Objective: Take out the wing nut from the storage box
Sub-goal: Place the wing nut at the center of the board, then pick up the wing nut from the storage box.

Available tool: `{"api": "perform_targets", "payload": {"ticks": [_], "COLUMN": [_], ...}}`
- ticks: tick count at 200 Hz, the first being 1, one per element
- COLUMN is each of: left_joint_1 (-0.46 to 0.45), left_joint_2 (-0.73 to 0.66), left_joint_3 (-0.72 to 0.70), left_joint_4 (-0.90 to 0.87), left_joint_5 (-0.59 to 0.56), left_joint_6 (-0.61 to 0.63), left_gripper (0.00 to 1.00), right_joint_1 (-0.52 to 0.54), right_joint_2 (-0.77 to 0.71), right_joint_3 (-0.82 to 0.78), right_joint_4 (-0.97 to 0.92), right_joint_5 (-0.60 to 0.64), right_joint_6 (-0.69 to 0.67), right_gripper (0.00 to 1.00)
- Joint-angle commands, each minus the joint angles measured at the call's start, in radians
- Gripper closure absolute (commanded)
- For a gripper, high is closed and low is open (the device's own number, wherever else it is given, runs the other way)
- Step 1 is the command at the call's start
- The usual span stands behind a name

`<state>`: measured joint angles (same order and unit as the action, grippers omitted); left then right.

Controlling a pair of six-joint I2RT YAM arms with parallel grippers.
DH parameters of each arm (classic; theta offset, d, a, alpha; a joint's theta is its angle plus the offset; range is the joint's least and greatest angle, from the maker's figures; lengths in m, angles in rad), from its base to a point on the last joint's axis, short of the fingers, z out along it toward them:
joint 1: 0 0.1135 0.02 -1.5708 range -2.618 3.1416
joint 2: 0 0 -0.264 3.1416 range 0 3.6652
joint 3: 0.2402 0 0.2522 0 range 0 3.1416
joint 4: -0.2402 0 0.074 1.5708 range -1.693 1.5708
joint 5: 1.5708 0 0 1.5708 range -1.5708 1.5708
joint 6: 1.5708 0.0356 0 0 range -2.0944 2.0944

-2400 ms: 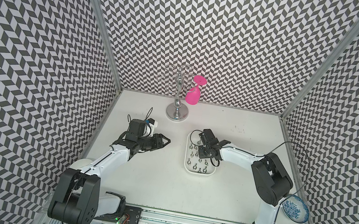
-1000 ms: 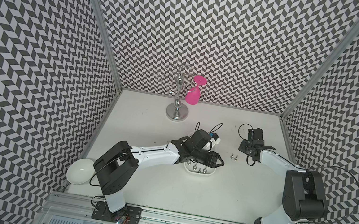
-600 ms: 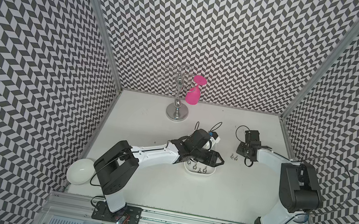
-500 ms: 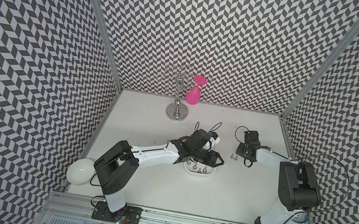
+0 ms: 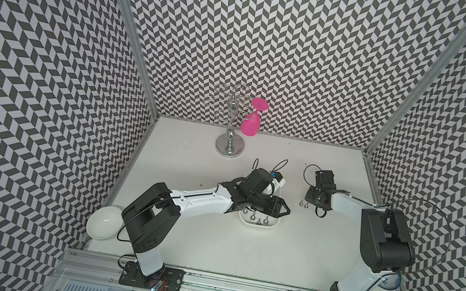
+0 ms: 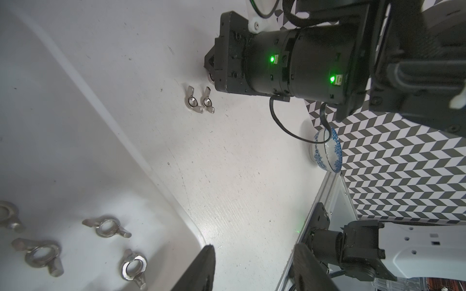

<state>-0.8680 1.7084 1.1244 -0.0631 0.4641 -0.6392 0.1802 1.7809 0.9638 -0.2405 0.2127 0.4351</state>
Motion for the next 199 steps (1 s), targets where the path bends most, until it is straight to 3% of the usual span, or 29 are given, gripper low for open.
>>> {"api": "perform_targets", "payload": {"ticks": [1, 36, 63, 101, 147, 171, 199], "left_joint_1": [0.003, 0.021, 0.087, 0.274, 0.505, 0.576, 0.593], "left_joint_2": [-0.023, -0.056, -0.113, -0.236, -0.356, -0.388, -0.401], "left_joint_3": [0.007, 0.004, -0.008, -0.115, -0.249, -0.301, -0.338], "left_joint_4": [-0.016, -0.057, -0.087, -0.080, -0.117, -0.120, -0.121], "left_joint_5": [-0.013, -0.033, -0.032, -0.006, 0.039, 0.064, 0.077], "left_joint_6": [0.034, 0.068, 0.087, 0.090, 0.115, 0.118, 0.121], "left_gripper": [0.46, 0.46, 0.46, 0.45, 0.45, 0.44, 0.44], "right_joint_1": [0.007, 0.023, 0.064, 0.295, 0.512, 0.528, 0.528], "right_joint_2": [0.001, -0.079, -0.153, -0.208, -0.110, -0.046, 0.016], "right_joint_3": [0.015, 0.015, 0.048, 0.071, 0.128, 0.140, 0.170], "right_joint_4": [0.003, -0.002, -0.028, -0.027, -0.018, 0.002, -0.003], "right_joint_5": [0.009, 0.011, 0.035, 0.066, 0.015, -0.021, -0.052], "right_joint_6": [0.002, 0.002, -0.006, -0.017, -0.017, -0.018, -0.039], "right_gripper": [0.85, 0.79, 0.73, 0.72, 0.72, 0.72, 0.71]}}
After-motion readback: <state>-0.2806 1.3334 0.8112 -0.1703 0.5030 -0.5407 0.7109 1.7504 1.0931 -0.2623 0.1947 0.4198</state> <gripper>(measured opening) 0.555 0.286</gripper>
